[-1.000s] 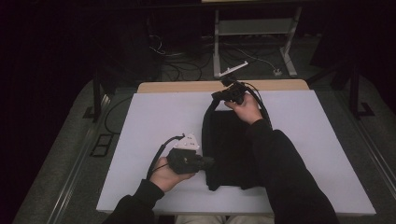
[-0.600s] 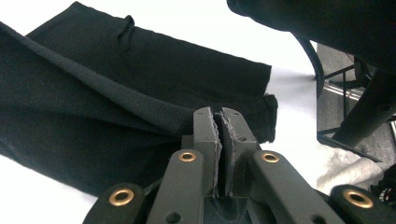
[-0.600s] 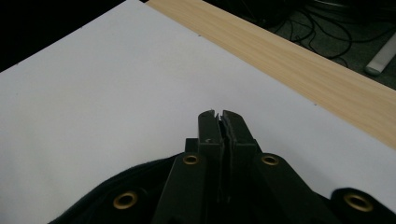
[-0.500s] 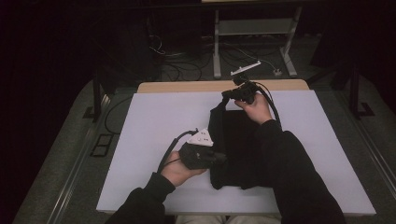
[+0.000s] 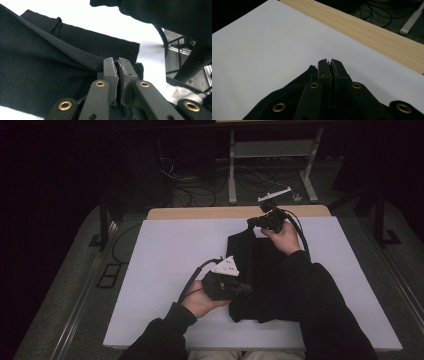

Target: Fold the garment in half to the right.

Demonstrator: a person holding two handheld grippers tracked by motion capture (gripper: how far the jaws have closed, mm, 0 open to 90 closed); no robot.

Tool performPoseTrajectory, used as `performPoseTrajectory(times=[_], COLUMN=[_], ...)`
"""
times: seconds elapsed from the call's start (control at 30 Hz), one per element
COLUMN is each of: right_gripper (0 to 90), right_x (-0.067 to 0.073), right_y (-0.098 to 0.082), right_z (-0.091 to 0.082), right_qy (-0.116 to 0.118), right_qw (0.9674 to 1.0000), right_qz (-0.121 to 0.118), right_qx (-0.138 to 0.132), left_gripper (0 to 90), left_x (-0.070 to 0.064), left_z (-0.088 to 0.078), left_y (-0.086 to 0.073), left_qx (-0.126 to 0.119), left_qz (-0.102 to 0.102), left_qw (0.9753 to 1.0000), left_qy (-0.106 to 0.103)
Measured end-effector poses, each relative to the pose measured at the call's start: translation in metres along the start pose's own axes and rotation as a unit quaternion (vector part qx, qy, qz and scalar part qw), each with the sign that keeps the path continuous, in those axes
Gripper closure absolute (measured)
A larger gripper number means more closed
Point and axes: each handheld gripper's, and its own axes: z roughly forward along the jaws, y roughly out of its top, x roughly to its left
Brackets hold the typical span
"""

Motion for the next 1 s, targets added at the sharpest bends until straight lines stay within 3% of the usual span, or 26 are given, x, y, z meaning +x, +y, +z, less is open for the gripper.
performPoseTrajectory(times=[0.37, 1.0], right_gripper=[85.7, 85.7], right_x=[-0.015, -0.043], right_y=[-0.009, -0.034], right_z=[-0.016, -0.035], right_qy=[-0.01, -0.02], right_qw=[0.9999, 0.9987], right_qz=[0.011, 0.043], right_qx=[-0.008, -0.02], left_gripper=[84.0, 84.0], left_x=[-0.002, -0.003], left_z=[0.017, 0.048], left_y=[0.009, 0.025], left_qx=[-0.001, -0.002], left_qz=[0.009, 0.006], left_qw=[0.9998, 0.9992], left_qy=[-0.015, -0.039])
